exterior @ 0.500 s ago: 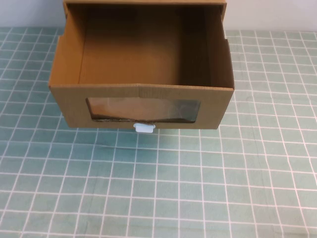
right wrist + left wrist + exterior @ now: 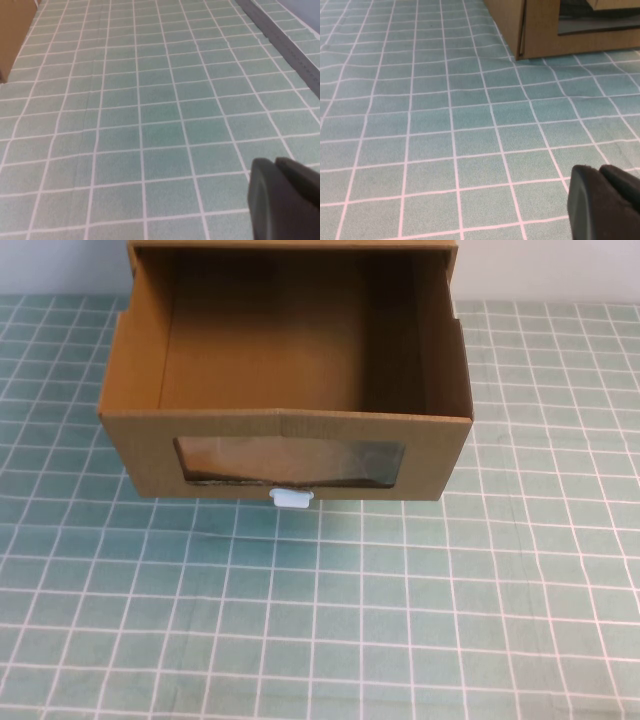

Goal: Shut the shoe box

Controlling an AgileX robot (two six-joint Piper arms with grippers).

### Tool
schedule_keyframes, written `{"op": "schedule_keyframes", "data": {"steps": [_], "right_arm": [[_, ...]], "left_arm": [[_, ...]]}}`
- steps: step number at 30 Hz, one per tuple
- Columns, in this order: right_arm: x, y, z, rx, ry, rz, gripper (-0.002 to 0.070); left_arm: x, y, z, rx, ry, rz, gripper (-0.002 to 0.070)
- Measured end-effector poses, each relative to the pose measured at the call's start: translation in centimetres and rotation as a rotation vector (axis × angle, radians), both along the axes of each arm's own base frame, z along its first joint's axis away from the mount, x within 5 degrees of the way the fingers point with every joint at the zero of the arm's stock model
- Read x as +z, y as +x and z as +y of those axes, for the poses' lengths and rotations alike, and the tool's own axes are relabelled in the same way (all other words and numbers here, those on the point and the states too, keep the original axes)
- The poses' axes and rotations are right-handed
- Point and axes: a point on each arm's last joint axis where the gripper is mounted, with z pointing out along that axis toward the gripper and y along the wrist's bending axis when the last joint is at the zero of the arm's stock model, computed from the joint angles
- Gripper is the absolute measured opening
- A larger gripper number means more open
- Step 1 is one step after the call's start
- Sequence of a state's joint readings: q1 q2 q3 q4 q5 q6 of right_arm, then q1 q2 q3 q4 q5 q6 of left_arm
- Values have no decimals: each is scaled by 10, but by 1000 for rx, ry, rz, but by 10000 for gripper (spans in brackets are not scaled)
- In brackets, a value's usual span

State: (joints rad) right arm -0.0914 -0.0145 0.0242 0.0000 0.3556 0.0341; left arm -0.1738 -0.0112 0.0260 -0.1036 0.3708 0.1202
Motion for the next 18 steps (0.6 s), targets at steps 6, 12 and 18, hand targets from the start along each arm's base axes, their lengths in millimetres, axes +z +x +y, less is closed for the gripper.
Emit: {"op": "schedule_keyframes", "data": {"steps": [6, 12, 18], "right_arm": [[0, 0, 0, 0, 0, 0, -14], [0, 0, 0, 0, 0, -2, -14], [9, 2, 0, 0, -9, -103, -14]], "left_arm": [[0, 0, 0, 0, 1, 0, -5], [0, 0, 0, 0, 1, -2, -5], [6, 2, 0, 6, -12, -63, -5]]}}
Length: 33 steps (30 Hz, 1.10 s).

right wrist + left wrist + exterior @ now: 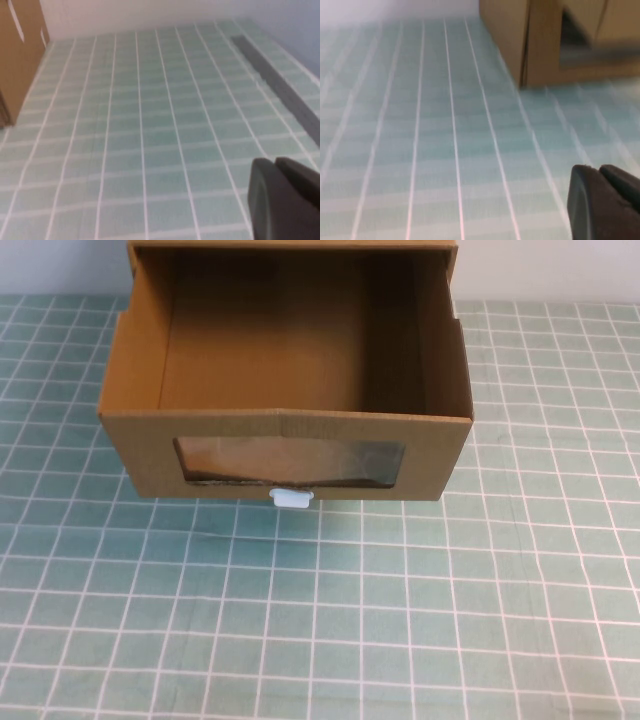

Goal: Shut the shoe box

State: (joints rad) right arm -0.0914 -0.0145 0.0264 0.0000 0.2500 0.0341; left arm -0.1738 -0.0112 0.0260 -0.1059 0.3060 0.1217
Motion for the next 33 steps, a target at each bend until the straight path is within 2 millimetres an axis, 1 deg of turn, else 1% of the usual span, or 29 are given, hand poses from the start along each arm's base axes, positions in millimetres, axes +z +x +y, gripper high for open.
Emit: {"op": "schedule_keyframes", "data": {"steps": [2, 5, 9, 11, 18, 21, 24, 27, 29, 31, 33], "right_arm": [[8, 1, 0, 0, -8, -89, -14], [24, 1, 0, 0, -24, -261, -14], [46, -4, 0, 0, -46, -505, -14], [52, -6, 1, 0, -53, -583, -15], [63, -11, 1, -2, -53, -712, -14], [71, -17, 1, 6, -14, -827, -14], [79, -24, 1, 18, 17, -954, -14], [86, -31, 2, 44, 41, -1048, -15], [99, -35, 4, 67, 42, -1083, -15], [119, -42, 7, 88, 16, -1119, -14], [146, -54, 10, 98, -21, -1152, -14]], "left_arm": [[7, 1, 0, 8, -28, -70, -5], [22, 3, 2, 29, -88, -233, -5], [44, 0, 5, 59, -152, -469, -5], [50, -1, 7, 68, -172, -538, -5], [56, -3, 8, 77, -191, -608, -5], [60, -5, 9, 79, -224, -643, -5], [66, -8, 11, 78, -308, -713, -5], [77, -15, 14, 69, -441, -840, -5], [85, -21, 17, 56, -535, -932, -5], [96, -27, 20, 43, -610, -984, -5], [116, -34, 22, 27, -657, -1029, -5]]}}
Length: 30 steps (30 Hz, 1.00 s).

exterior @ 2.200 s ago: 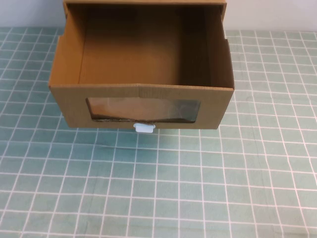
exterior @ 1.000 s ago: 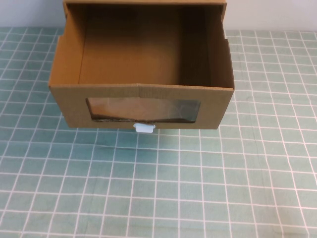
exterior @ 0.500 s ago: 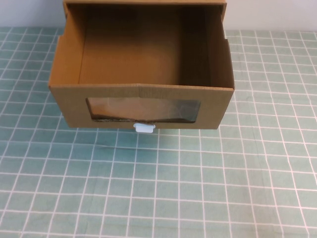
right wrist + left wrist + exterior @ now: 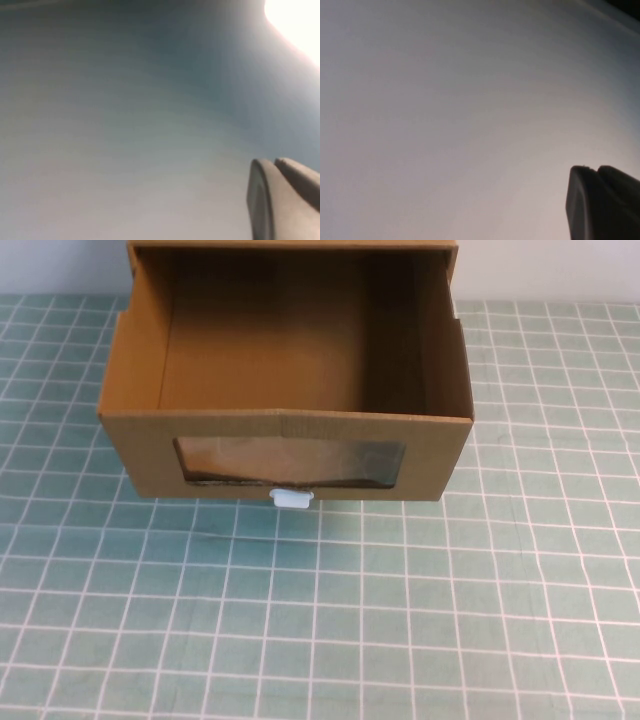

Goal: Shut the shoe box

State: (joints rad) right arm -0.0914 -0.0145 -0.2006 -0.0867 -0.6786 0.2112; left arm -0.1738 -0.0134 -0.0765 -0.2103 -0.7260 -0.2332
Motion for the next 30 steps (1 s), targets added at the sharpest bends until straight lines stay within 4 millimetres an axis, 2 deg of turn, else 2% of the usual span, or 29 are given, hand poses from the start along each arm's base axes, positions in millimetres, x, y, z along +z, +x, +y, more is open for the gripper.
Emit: {"op": "schedule_keyframes", "data": {"steps": [4, 6, 8, 12, 16, 19, 23, 27, 30], "right_arm": [[51, -27, 1, 2, 12, -83, -14], [74, -33, -1, 24, 56, -103, -14], [96, -39, -3, 52, 105, -114, -14], [132, -29, -6, 137, 225, 46, -14], [157, -5, -5, 176, 260, 269, -14], [163, 20, -4, 160, 252, 449, -14], [152, 59, -7, 112, 240, 653, -14], [139, 79, -9, 80, 230, 758, -14], [128, 84, -8, 117, 260, 814, -14]], "left_arm": [[41, -15, 1, 10, 20, -41, -5], [67, -22, 2, 35, 50, -53, -5], [86, -19, 0, 46, 80, -20, -5], [121, 0, -6, 20, 136, 121, -5], [142, 38, -19, -19, 260, 400, -5], [145, 70, -29, -66, 379, 666, -5], [124, 117, -41, -124, 501, 999, -5], [104, 153, -46, -124, 558, 1130, -5], [97, 169, -49, -137, 541, 1147, -5]]}}
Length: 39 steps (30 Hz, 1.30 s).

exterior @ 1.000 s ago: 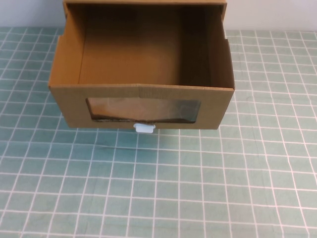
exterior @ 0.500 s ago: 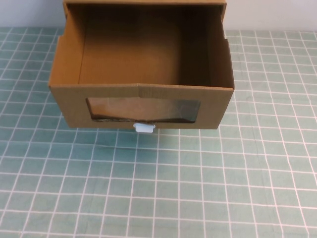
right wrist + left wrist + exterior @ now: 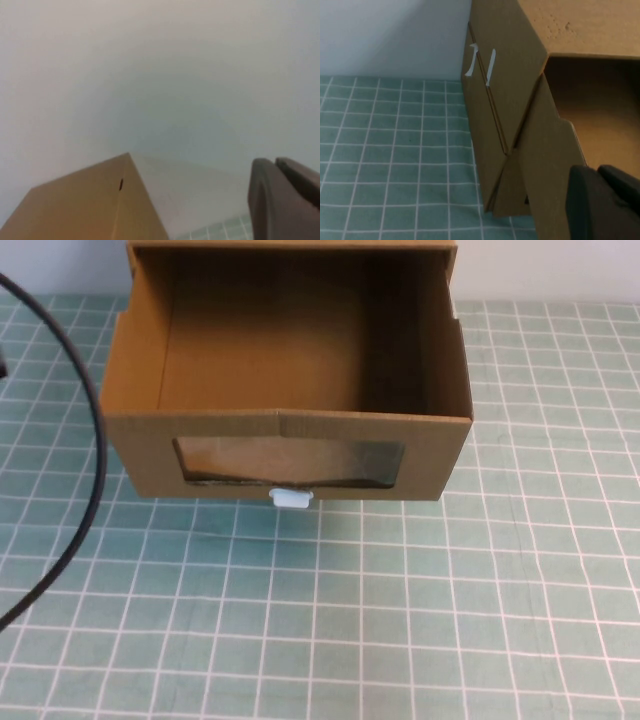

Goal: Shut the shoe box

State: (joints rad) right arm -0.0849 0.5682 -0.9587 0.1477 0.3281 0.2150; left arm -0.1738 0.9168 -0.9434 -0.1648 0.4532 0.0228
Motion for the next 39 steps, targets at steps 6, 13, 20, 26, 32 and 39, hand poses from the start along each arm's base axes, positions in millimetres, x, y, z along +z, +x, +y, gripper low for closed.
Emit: {"op": "schedule_keyframes", "data": {"steps": [6, 13, 20, 26, 32, 39], "right_arm": [[-33, 25, 9, 106, -61, 214, -14], [-45, 64, 29, 311, -323, 538, -14], [-44, 92, 64, 639, -465, 621, -14], [-52, 98, 94, 843, -525, 597, -14], [-55, 95, 118, 933, -588, 557, -14], [-67, 92, 148, 1023, -745, 545, -14]], "left_arm": [[2, 16, -3, 14, -51, -52, -5], [25, 42, -11, -55, 28, -32, -5], [52, 84, -36, -289, 87, 36, -5], [54, 138, -60, -440, 26, 105, -5], [41, 191, -78, -527, -48, 166, -5], [21, 230, -90, -601, -80, 221, -5]]}}
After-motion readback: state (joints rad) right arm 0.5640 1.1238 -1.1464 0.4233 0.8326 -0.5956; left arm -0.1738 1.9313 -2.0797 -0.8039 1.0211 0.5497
